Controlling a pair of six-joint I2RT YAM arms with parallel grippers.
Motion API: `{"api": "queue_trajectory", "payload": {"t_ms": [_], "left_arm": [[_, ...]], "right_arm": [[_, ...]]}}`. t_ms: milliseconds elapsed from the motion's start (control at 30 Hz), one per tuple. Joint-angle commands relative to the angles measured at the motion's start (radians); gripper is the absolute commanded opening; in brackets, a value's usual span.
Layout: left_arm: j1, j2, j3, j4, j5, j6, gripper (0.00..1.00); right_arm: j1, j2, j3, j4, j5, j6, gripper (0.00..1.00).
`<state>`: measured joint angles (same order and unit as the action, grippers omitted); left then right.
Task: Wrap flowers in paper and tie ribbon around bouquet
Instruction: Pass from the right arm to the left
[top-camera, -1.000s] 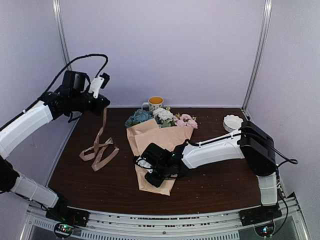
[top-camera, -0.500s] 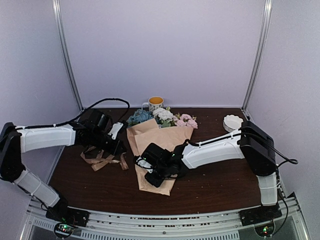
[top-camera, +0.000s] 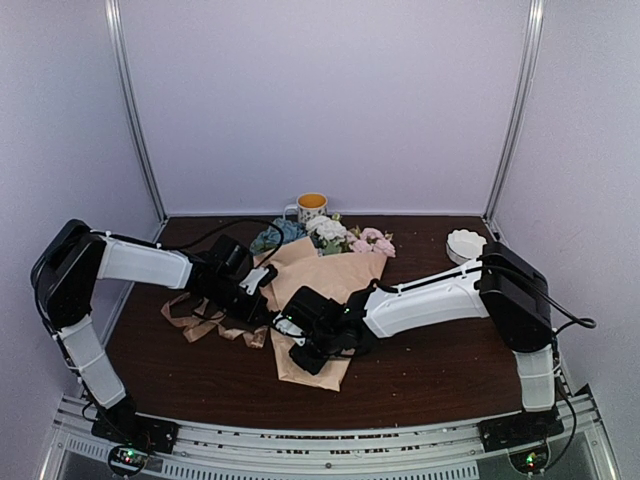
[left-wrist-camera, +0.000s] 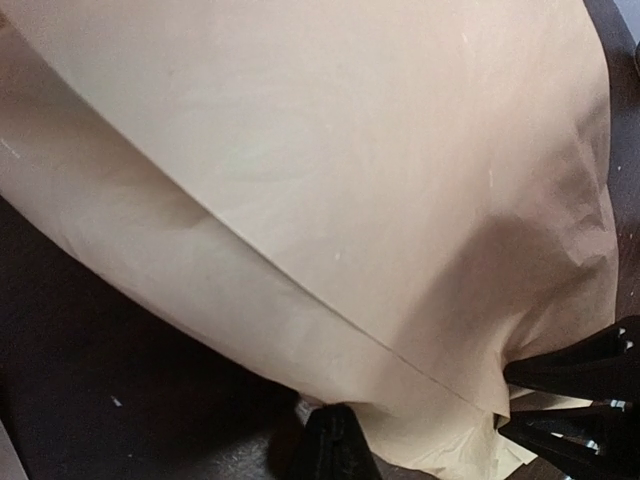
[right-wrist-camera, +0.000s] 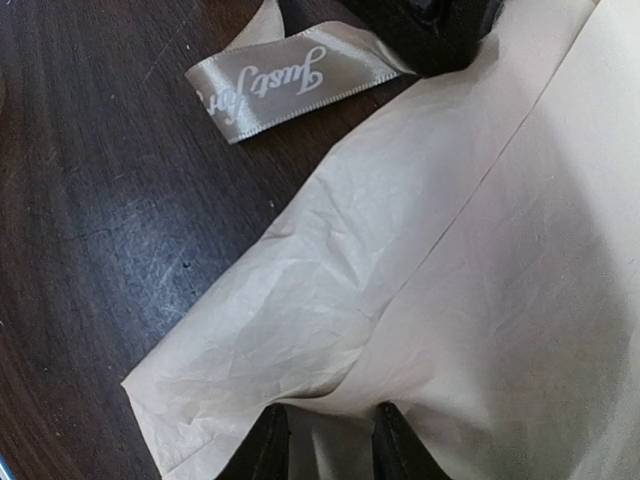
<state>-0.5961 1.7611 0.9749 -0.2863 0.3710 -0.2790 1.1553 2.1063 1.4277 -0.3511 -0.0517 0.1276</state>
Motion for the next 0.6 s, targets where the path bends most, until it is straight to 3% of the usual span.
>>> {"api": "queue_trajectory", "payload": {"t_ms": [0, 100, 233, 567], "left_arm": [[-0.004, -0.039, 0.027, -0.015, -0.017, 0.028, 0.09], [-0.005, -0.056, 0.042, -0.049, -0.037, 0.049, 0.23], [-0.004, -0.069, 0.071, -0.092, -0.048, 0.067, 0.32], [-0.004, -0.115, 0.123, -0.066, -0.023, 0.078, 0.39]], "right_arm": [[0.009, 0.061, -0.037, -0.103, -0.006, 0.004, 0.3], [0.009, 0.063, -0.036, -0.103, -0.007, 0.006, 0.31], [0.01, 0.062, -0.039, -0.101, -0.007, 0.007, 0.31], [0.012, 0.061, -0.04, -0.103, -0.005, 0.006, 0.31]]}}
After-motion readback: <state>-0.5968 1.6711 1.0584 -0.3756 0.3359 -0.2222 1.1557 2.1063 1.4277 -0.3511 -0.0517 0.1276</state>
